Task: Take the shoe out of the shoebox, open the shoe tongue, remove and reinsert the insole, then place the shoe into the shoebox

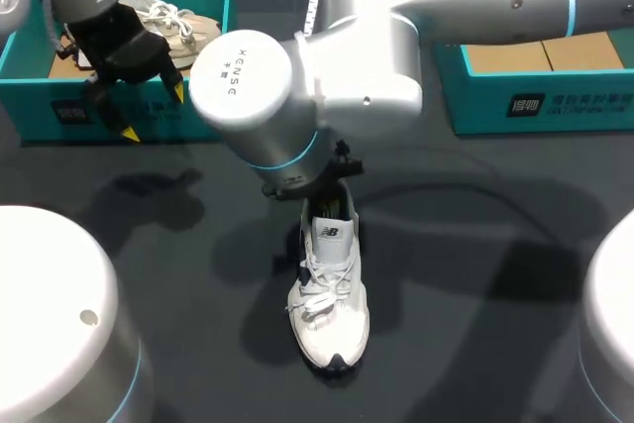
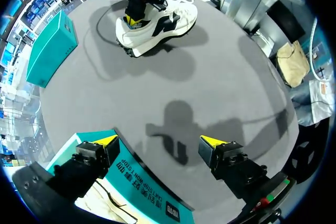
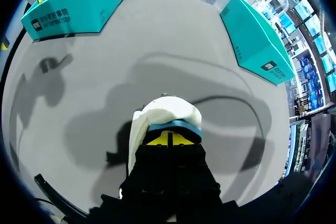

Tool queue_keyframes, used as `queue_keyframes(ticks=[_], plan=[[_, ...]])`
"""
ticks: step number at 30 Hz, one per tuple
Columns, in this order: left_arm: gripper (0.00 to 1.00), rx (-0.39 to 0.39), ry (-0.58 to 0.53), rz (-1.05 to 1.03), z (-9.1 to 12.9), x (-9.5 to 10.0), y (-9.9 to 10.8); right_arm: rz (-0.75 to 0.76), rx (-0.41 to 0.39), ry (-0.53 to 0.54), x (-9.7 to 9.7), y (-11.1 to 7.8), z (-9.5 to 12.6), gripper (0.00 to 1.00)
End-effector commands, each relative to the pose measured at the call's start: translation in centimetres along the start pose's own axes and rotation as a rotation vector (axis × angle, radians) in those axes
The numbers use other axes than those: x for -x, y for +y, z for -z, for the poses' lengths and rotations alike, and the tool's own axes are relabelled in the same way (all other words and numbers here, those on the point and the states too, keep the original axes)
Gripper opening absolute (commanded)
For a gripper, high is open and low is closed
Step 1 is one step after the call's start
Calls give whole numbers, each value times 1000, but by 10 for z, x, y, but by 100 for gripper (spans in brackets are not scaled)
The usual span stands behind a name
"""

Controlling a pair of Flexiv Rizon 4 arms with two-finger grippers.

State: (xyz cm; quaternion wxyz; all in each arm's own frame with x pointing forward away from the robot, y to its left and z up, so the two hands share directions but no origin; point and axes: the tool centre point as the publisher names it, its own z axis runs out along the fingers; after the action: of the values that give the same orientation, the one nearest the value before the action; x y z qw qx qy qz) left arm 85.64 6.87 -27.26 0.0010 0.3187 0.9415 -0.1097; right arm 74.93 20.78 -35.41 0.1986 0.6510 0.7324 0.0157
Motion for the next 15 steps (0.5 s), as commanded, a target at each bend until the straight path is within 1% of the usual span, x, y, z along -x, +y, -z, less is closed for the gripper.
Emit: queue_keyframes(ticks=[1,9,15], plan=[[100,3,3,0,0,0,0,-472,39,-13,-8,-9,-21,0],[100,3,3,0,0,0,0,-485,18,18,-5,-20,-47,0],[100,3,3,0,0,0,0,-496,-47,27,-5,-32,-63,0]])
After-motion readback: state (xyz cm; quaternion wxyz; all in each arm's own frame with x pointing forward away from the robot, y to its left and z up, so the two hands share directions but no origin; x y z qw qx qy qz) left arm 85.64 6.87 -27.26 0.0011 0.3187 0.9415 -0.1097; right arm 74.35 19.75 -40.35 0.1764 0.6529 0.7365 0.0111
